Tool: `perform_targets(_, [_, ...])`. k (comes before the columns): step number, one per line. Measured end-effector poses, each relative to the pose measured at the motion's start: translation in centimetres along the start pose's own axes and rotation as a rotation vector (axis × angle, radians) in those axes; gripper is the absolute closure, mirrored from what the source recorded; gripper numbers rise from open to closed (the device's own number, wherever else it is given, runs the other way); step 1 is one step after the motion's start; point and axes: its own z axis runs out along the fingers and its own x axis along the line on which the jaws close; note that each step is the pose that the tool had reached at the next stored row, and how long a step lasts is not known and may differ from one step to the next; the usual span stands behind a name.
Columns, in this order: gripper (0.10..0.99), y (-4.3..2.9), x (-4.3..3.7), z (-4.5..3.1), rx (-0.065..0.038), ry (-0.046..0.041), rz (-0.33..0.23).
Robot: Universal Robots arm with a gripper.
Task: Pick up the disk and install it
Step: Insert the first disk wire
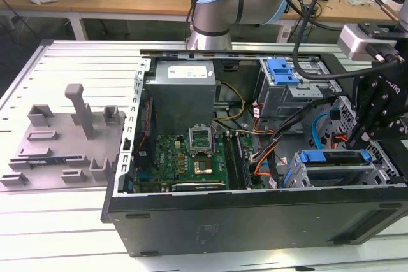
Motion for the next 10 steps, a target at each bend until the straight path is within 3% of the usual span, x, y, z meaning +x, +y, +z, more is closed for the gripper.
perform_targets(10, [0.918, 0.02, -0.13, 0.03, 0.0, 0.0008, 0.005])
